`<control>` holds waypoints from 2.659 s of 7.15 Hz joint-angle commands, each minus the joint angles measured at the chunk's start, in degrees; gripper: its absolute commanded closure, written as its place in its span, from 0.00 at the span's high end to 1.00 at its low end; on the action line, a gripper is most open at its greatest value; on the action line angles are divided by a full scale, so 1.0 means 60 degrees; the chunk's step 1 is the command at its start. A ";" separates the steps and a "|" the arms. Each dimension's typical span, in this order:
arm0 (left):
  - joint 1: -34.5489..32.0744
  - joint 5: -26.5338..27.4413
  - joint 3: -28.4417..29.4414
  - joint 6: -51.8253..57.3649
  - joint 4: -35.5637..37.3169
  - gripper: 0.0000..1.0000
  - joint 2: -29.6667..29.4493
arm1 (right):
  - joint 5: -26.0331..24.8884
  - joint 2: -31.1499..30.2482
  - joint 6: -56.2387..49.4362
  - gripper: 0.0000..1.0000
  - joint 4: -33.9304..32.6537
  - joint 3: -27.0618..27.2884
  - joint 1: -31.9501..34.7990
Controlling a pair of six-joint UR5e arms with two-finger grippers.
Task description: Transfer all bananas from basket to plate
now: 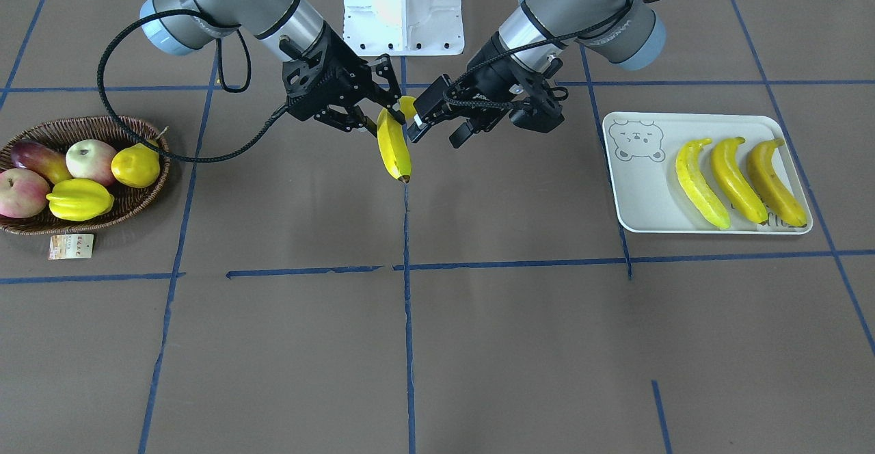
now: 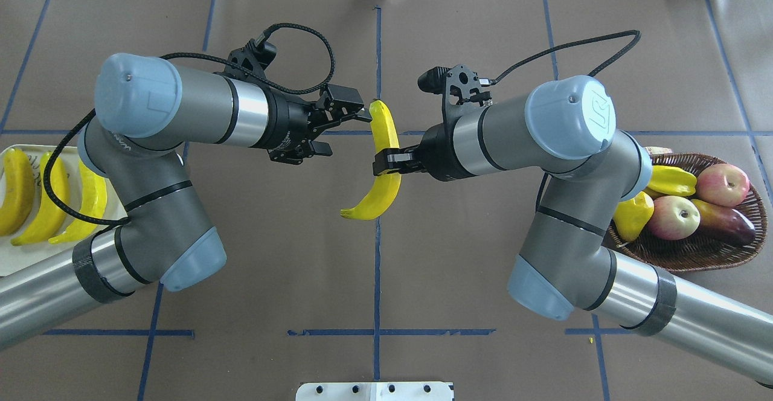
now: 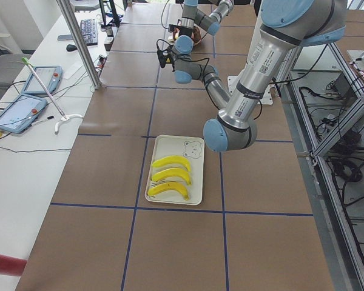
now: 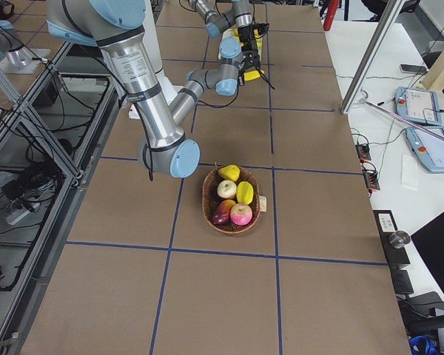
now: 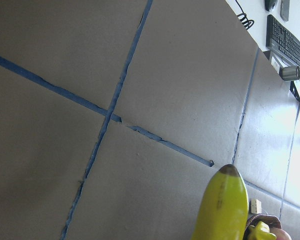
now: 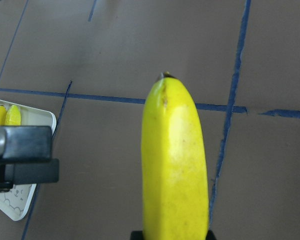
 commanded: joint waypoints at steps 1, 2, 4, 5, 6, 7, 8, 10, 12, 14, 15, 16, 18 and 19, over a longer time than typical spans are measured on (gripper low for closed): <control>0.0009 0.0110 0.0385 -0.0066 -0.0006 1.00 -0.0371 | -0.0056 0.0009 0.0001 0.01 -0.0008 0.0228 -0.0166; 0.0023 0.0110 0.0386 -0.0110 -0.0006 1.00 -0.0444 | -0.0071 0.0009 0.0001 0.01 -0.0008 0.0229 -0.0196; 0.0213 0.0110 0.0386 -0.0184 -0.0020 0.99 -0.0489 | -0.0130 0.0009 0.0001 0.01 -0.0008 0.0273 -0.0211; 0.0344 0.0110 0.0386 -0.0184 -0.0020 0.99 -0.0489 | -0.0130 -0.0006 0.0001 0.01 -0.0008 0.0273 -0.0211; 0.0462 0.0110 0.0386 -0.0184 -0.0035 0.99 -0.0489 | -0.0130 -0.0020 0.0001 0.01 0.0006 0.0273 -0.0211; 0.0463 0.0110 0.0386 -0.0184 -0.0049 0.99 -0.0489 | -0.0130 -0.0020 0.0001 0.01 -0.0008 0.0273 -0.0211; 0.0448 0.0110 0.0386 -0.0198 -0.0050 0.69 -0.0489 | -0.0130 -0.0035 0.0001 0.01 -0.0008 0.0273 -0.0211; 0.0434 0.0081 0.0386 -0.0068 -0.0093 0.00 -0.0402 | -0.0130 -0.0093 0.0001 0.01 -0.0008 0.0288 -0.0211; 0.0375 0.0081 0.0386 0.0153 -0.0094 0.00 -0.0416 | -0.0158 -0.0137 0.0001 0.99 -0.0066 0.0360 -0.0196; 0.0360 0.0081 0.0386 0.0168 -0.0079 0.00 -0.0401 | -0.0203 -0.0196 0.0001 1.00 -0.0067 0.0551 -0.0181; 0.0346 0.0081 0.0386 0.0168 -0.0064 0.00 -0.0401 | -0.0203 -0.0196 0.0001 1.00 -0.0067 0.0566 -0.0167; 0.0259 0.0081 0.0401 0.0197 -0.0021 0.00 -0.0401 | -0.0188 -0.0240 0.0001 1.00 -0.0081 0.0711 -0.0152; -0.0441 -0.0325 0.0662 0.0197 0.0009 0.00 -0.0343 | -0.0159 -0.0460 0.0001 1.00 -0.1522 0.1717 -0.0152; -0.0924 -0.1083 0.0751 0.0284 0.0038 0.00 -0.0111 | -0.0130 -0.0489 0.0001 1.00 -0.2112 0.2100 -0.0123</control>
